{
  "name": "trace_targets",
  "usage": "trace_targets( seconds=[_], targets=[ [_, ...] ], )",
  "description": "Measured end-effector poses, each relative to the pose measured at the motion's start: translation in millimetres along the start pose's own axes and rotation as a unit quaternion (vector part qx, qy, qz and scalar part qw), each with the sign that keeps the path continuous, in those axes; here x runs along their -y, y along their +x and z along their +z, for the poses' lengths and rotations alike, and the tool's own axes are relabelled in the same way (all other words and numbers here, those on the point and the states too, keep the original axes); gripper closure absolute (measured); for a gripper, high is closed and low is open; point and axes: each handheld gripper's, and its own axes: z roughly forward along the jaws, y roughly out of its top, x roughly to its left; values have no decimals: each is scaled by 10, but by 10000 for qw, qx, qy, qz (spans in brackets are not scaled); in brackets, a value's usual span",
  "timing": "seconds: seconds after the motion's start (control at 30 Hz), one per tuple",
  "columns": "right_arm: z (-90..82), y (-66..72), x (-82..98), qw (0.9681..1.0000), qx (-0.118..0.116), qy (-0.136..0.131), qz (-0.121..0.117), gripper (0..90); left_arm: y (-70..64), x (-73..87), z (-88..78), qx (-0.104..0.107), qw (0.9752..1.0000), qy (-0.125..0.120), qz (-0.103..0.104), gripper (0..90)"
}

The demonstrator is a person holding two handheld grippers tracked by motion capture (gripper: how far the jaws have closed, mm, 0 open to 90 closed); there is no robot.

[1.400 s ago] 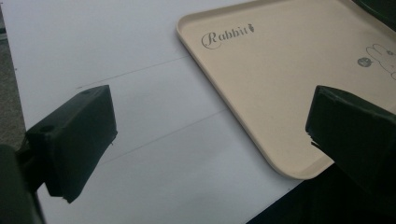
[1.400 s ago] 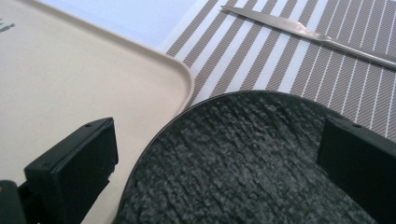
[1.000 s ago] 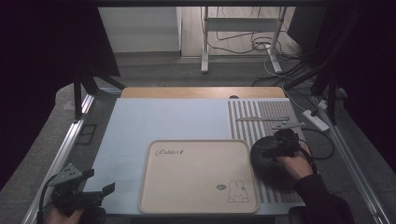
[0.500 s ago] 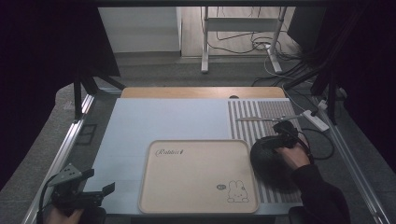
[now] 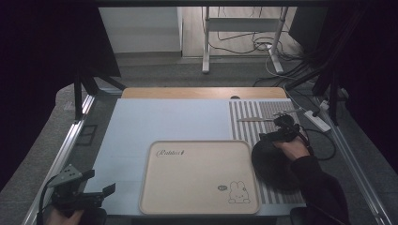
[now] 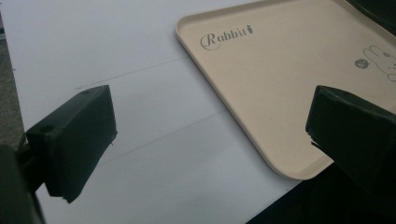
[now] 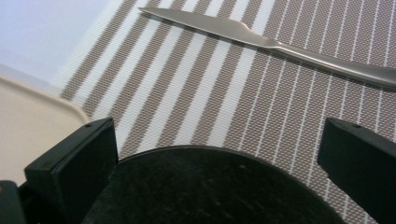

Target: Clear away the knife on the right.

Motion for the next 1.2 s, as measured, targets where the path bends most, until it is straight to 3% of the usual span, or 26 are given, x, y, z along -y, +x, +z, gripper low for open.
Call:
trace_targets(
  seconds=[0.23, 0.57, 0.77, 0.97, 1.0, 1.07, 1.1, 1.17, 1.2],
  targets=[
    [132, -108, -59, 9996, 121, 260, 49, 0, 9, 4, -5, 13, 10000, -28, -37, 27],
    [250, -179, -154, 9990, 263, 357, -13, 0, 6, 2, -1, 9, 10000, -11, -21, 29],
    [316, -260, -210, 9985, 385, 379, -49, 76, 4, 0, 1, 5, 10000, 3, -7, 29],
    [302, -423, -279, 9990, 289, 320, 101, 374, 5, -1, 5, 16, 10000, 10, -15, 29],
    [307, -471, -302, 9989, 296, 324, 157, 533, 7, -2, 5, 17, 10000, 14, -15, 30],
    [322, -527, -327, 9991, 175, 351, 180, 668, 7, -2, 5, 19, 10000, 13, -18, 30],
    [322, -527, -327, 9991, 175, 351, 180, 668, 7, -2, 6, 21, 10000, 14, -19, 30],
    [339, -575, -356, 9990, 106, 386, 201, 793, 9, -2, 6, 27, 10000, 17, -25, 31],
    [358, -617, -385, 9991, 143, 364, 184, 898, 10, -2, 6, 31, 10000, 17, -29, 32]
  ],
)
